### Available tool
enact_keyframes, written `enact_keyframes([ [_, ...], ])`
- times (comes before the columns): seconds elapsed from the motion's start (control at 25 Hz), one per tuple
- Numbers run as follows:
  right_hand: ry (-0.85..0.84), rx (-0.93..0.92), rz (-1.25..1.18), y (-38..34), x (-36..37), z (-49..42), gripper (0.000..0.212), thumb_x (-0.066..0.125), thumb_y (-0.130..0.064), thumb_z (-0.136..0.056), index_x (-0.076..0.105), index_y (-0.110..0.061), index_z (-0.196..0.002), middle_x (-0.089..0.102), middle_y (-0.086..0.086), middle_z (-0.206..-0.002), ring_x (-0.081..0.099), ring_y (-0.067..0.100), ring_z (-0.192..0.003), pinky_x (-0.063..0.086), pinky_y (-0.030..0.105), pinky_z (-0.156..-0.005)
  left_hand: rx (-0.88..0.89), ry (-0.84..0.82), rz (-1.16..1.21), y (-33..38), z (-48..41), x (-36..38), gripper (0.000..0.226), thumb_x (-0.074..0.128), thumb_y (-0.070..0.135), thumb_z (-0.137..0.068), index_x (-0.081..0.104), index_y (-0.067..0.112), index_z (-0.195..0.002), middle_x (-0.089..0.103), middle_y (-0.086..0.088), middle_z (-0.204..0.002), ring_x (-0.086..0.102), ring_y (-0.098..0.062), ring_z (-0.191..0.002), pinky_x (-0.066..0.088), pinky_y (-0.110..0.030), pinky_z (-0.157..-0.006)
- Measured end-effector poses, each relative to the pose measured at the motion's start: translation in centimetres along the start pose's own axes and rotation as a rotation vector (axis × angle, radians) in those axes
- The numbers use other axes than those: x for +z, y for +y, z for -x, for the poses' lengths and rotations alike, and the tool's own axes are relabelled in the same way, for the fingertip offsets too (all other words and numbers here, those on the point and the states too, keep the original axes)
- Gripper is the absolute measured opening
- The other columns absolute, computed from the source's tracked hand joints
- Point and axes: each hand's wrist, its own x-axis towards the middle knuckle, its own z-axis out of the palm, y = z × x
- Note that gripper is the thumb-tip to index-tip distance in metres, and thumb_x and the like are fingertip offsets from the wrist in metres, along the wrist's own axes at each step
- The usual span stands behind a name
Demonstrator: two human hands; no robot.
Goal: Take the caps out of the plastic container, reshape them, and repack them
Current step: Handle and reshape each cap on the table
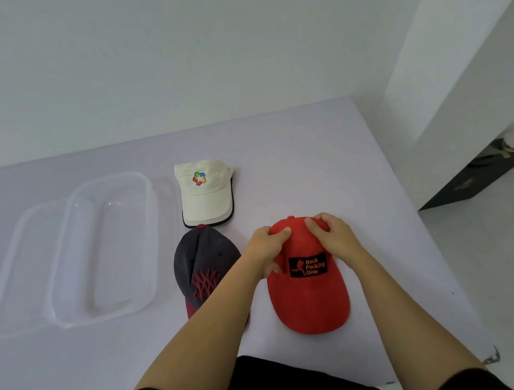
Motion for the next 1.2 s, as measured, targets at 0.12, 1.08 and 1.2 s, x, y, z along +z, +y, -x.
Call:
enact_keyframes([
  [0.12, 0.104, -0.034, 0.061, 0.3, 0.5, -0.3, 0.039, 0.054, -0.051, -0.088, 0.059, -0.014, -0.077, 0.06, -0.004, -0.069, 0.057, 0.015, -0.069, 0.046, 0.032, -0.066, 0.011, 0.035, 0.004, 0.0, -0.3, 0.3, 0.04, 0.048, 0.026, -0.098, 0.048, 0.004, -0.131, 0.05, -0.016, -0.136, 0.048, -0.041, -0.123, 0.046, -0.066, -0.088],
  [1.08, -0.478, -0.067, 0.208, -8.3, 11.9, 2.2, 0.104, 0.078, -0.039, -0.072, 0.013, -0.016, -0.15, 0.021, 0.006, -0.156, 0.026, 0.023, -0.141, 0.028, 0.038, -0.112, 0.105, 0.36, -0.455, -3.4, 3.3, -16.2, 0.084, 0.06, 0.051, -0.085, 0.021, 0.012, -0.149, 0.03, -0.01, -0.154, 0.035, -0.031, -0.137, 0.038, -0.044, -0.103],
  [1.2, -0.594, 0.044, 0.171, -6.9, 13.6, 0.8, 0.113, 0.086, -0.029, -0.062, 0.015, -0.017, -0.148, 0.037, 0.006, -0.149, 0.041, 0.024, -0.133, 0.036, 0.042, -0.11, 0.021, 0.204, -0.149, -5.1, 2.5, -16.6, 0.073, 0.063, 0.051, -0.083, 0.033, 0.019, -0.141, 0.044, -0.005, -0.143, 0.05, -0.027, -0.116, 0.045, -0.046, -0.082],
])
